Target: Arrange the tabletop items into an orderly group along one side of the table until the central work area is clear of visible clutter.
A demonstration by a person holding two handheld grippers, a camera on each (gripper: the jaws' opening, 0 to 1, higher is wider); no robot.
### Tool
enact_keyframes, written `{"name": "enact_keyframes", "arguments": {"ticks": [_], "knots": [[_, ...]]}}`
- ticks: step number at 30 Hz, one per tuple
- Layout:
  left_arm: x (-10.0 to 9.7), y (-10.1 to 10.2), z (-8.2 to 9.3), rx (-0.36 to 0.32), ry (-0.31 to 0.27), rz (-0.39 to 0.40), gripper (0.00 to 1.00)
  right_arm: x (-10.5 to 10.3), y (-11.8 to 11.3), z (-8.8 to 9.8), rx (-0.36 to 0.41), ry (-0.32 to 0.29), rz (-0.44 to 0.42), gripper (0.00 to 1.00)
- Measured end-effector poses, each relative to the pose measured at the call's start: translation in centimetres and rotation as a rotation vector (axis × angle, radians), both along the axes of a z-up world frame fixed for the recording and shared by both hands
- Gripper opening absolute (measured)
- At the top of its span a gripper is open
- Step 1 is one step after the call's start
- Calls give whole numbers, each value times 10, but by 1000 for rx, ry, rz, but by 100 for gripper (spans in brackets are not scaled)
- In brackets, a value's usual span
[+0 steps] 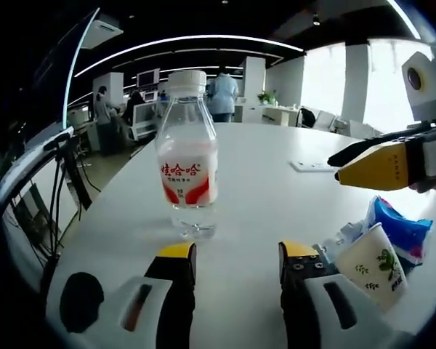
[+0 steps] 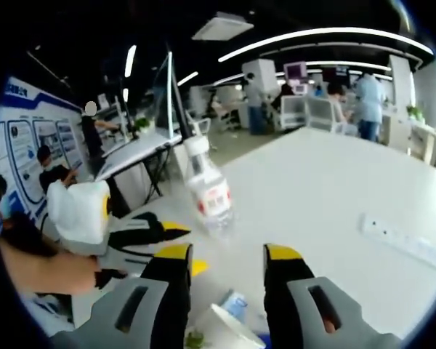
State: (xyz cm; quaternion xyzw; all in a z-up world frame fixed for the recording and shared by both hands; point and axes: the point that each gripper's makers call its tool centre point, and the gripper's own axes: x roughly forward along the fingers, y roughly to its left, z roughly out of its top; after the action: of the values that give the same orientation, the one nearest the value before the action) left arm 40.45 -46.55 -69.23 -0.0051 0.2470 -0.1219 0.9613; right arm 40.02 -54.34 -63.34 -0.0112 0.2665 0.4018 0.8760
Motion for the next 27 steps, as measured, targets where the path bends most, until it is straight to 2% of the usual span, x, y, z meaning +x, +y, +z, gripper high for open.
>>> {"name": "enact_keyframes", "arguments": {"ticks": [6,14,27], "knots": [[-10,-11,-1,-15,10,-14,44,0,-11,-5,-7,7,-10,36],[-25,-18,1,-36,1,-23,45,-12,-19,-7,-21,21,14,36],[-69,-9,0,-45,6,-15,51,-41,-35,-17,-22,51,-7,37]]}}
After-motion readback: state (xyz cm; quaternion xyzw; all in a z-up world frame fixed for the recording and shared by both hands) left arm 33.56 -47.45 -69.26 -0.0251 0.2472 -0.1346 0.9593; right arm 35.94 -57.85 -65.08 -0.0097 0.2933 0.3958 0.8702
